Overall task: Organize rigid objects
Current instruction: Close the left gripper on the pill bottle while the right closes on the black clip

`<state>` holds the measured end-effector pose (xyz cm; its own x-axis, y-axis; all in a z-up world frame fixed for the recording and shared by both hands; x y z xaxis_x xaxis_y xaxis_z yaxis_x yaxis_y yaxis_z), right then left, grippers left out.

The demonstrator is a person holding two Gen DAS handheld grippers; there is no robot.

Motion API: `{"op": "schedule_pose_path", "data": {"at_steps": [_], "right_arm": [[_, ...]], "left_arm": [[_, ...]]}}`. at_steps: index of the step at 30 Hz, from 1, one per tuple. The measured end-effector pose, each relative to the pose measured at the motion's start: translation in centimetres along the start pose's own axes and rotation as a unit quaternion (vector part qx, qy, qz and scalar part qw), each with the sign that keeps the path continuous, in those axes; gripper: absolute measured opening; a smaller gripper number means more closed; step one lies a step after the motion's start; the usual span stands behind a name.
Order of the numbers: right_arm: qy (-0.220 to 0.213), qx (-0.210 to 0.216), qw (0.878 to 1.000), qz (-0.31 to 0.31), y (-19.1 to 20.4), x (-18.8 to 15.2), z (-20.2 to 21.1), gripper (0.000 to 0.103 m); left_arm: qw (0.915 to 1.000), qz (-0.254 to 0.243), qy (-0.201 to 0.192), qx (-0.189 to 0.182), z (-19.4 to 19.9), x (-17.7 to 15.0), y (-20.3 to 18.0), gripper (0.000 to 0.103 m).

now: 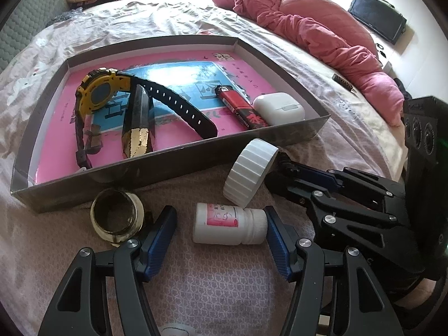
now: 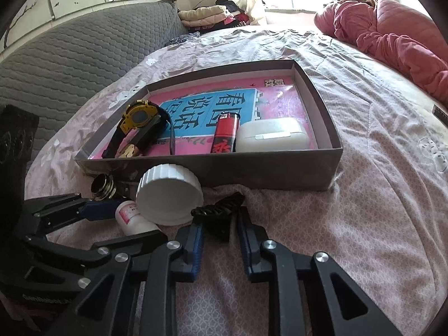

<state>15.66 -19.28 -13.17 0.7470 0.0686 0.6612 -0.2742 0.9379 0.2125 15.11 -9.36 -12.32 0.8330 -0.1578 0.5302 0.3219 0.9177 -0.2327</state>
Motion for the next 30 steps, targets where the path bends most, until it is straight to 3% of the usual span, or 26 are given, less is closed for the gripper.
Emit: {"op": "schedule_pose_path", "data": {"at_steps": [22,30], "right_arm": [[-0.048,-0.010,0.999,-0.016,-1.4,2.1,1.3,0.017],[-0.051,-0.009,0.998,-0.020,-1.6,2.1,1.7,0.017]], "left_arm": [[0.9997,0.019,-0.009,0.010,-0.4,0.2,0.2,0.064],[0.9993,0.036,-0.012,-0.003,0.0,0.0,0.4,0.057]]}}
Point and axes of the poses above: each gripper's, at about its wrist camera, not at the fingertips, and z roughly against the way its jaws point, y to its left, x to its top, the point moved 9 cm from there along -z, roughly the way its jaws point, and after that the axes turned 1 degree about -y, right-handed, at the moved point
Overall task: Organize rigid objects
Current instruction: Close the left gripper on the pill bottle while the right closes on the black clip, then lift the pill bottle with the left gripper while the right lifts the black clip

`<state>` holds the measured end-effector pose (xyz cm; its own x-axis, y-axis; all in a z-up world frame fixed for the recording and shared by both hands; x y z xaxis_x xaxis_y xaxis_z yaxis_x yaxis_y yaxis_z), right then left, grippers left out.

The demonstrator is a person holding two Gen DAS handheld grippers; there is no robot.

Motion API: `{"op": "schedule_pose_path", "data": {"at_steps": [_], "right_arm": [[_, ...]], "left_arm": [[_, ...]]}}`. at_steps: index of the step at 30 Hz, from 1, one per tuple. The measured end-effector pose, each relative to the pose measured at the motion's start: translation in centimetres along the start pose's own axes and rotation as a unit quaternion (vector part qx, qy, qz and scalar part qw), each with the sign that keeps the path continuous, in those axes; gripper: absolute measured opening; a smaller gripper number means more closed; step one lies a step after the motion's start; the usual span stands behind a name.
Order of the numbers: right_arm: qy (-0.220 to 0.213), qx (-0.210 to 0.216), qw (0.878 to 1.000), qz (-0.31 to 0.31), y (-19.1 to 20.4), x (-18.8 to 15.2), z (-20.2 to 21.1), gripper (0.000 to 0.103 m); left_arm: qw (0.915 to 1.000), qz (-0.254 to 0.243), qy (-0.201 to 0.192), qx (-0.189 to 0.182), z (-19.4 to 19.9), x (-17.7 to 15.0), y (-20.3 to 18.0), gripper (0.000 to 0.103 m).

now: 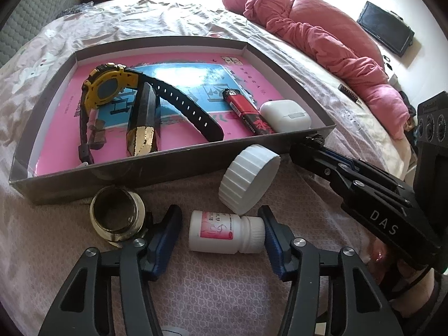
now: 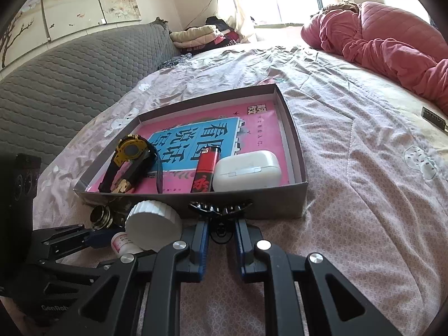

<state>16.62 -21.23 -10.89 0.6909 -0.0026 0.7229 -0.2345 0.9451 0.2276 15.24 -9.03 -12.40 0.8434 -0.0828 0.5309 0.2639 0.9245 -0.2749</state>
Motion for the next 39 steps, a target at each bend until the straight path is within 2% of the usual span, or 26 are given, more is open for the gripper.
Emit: {"op": "schedule_pose_path", "data": {"at_steps": [3,15,39], "right_arm": [[-0.001,-0.001,1.000,0.005,0.2,0.0,0.1,0.017],[-0.010,0.002,1.000,0.016,0.8,0.1,0.8,0.017],[-0.035,0.009,0.999,0.032,1.8,0.8,3.0,0.017]], "left_arm": [[1.0000,0.000,-0.002,-0.004,0.3,-0.1,-0.2,0.049],[1.0000,-0.002,-0.001,-0.007,1.4,-0.8,-0.7,0.049],[0.9990,-0.001,-0.045,0.002,5.6,0.7,-1.0,0.049]]}}
Point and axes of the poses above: each gripper's, at about its wrist camera, not at the fingertips, and z roughly against the way its jaws point, y to its left, x to its top, the point moved 9 cm from there along -z, roughly the way its jaws point, and after that the axes turned 1 degree about -y, right-handed, at the moved point
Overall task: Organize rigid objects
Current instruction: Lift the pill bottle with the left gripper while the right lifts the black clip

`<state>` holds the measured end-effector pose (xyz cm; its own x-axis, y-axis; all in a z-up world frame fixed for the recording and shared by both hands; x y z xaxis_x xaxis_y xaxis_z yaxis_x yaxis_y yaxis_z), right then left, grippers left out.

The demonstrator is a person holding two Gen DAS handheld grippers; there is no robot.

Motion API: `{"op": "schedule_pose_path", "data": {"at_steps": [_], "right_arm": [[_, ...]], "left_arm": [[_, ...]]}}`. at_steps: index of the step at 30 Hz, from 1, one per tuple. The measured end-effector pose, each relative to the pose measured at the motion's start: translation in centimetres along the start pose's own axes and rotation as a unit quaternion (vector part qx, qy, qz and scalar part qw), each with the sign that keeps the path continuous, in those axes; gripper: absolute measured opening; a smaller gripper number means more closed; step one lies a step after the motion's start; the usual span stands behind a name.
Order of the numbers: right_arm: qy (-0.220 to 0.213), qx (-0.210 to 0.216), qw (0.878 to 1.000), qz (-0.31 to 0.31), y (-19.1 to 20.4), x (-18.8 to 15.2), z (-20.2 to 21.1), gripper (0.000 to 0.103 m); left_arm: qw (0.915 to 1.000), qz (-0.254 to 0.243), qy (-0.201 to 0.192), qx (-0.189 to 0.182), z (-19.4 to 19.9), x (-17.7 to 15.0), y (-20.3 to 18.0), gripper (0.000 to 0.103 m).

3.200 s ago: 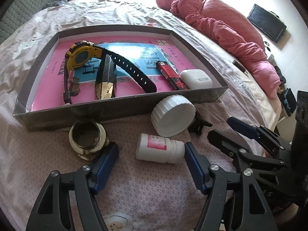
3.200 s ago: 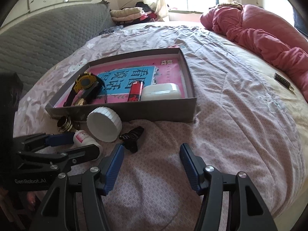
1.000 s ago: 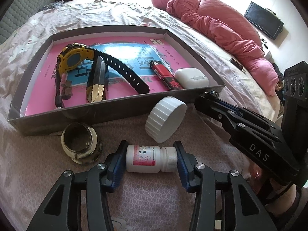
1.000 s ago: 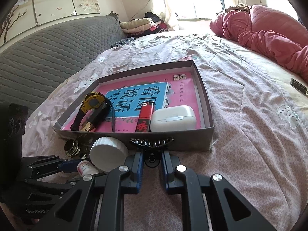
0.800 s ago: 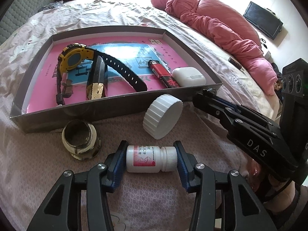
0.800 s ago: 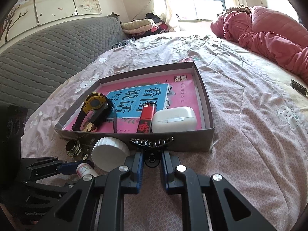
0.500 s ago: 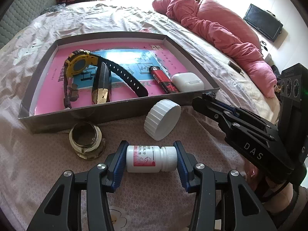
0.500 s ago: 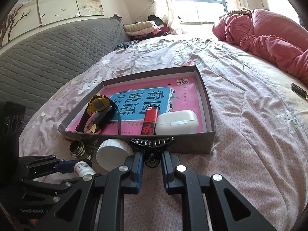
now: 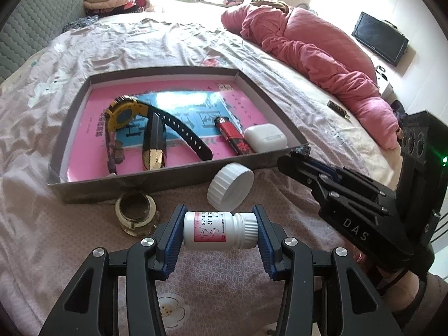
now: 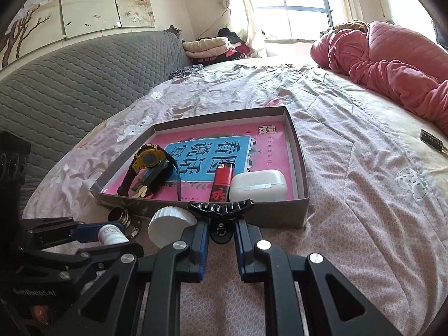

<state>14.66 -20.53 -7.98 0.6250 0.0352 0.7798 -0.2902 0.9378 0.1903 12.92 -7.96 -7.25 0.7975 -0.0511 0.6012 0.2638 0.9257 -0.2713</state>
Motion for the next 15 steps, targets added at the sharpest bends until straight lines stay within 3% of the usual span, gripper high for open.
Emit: {"op": "schedule_pose_path", "data": {"at_steps": [15], "right_arm": [[-0.017,0.011,1.000,-0.005,1.1,1.3,1.1,0.017]], "left_arm": [[0.9994,0.004,-0.026,0.022,2.4,1.0,1.5,0.049]]}}
Point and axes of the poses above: each gripper's, at about its wrist camera, not at the fingertips, and z roughly against the way its jaws point, y to its left, x to its top, the point moved 9 cm from there along -z, roughly the way its jaws point, and after that the axes turned 1 degree about -y, right-handed, at the moved point
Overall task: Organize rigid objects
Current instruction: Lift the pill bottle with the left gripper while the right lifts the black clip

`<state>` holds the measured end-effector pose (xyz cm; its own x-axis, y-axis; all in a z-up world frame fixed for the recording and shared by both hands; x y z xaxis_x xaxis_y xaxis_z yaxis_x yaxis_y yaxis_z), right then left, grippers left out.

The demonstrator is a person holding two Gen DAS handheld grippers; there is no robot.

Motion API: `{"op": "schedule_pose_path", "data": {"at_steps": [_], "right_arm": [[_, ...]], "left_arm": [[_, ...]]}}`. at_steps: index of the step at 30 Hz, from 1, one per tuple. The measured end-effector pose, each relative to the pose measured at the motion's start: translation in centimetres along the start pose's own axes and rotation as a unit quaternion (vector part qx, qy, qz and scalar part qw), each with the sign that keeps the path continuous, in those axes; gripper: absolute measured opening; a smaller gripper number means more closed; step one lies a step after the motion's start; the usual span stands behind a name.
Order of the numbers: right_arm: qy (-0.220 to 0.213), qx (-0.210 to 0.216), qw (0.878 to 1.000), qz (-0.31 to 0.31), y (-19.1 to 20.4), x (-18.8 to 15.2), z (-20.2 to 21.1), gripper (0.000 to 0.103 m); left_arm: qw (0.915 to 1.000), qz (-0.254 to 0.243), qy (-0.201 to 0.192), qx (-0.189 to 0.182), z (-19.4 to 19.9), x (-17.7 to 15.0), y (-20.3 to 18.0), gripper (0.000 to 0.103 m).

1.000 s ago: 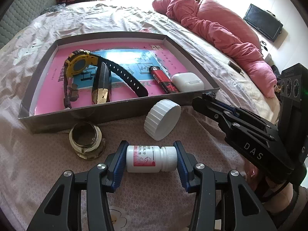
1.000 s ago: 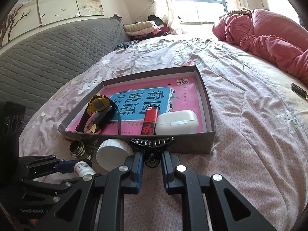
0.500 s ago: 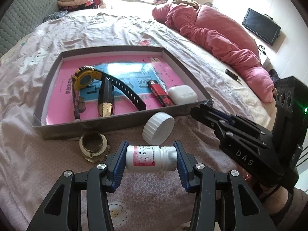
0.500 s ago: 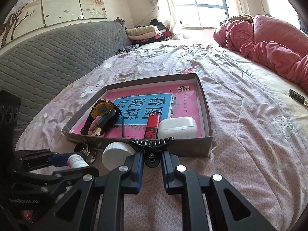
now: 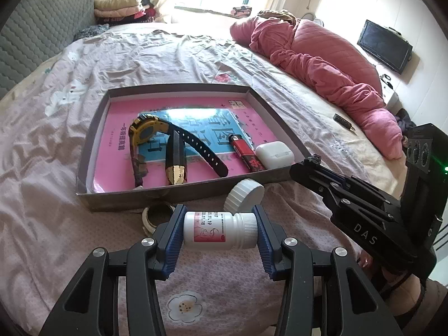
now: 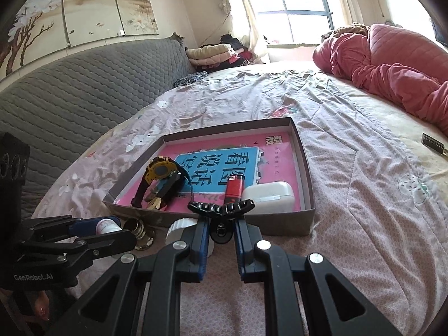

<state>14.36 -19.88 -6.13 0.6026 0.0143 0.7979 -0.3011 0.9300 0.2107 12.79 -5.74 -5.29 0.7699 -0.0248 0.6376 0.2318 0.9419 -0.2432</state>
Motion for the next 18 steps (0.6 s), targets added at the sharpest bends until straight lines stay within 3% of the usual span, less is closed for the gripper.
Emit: {"op": "schedule_pose_path", "data": {"at_steps": [10,18], "right_arm": [[-0.001,-0.003,1.000,0.006,0.8,0.2,0.0,0.017],[0.005,-0.002,1.000,0.005,0.8,-0.1,-0.3,0.017]], "left_arm": [[0.9998,0.007,-0.016,0.010,0.9,0.5,1.1,0.047],[0.9998,0.015,0.007,0.007,-0.7,-0.6,2.1,0.044]]}}
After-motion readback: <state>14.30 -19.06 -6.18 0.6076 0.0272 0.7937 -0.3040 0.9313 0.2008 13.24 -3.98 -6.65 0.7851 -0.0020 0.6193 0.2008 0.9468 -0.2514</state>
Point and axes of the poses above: each gripper's, at about its wrist camera, not at the fingertips, and z roughly against the way its jaws point, y to its left, x to its top, the point moved 9 cm from there along -z, roughly the way its jaws point, and after that the axes turned 1 degree about -y, right-handed, at the moved point
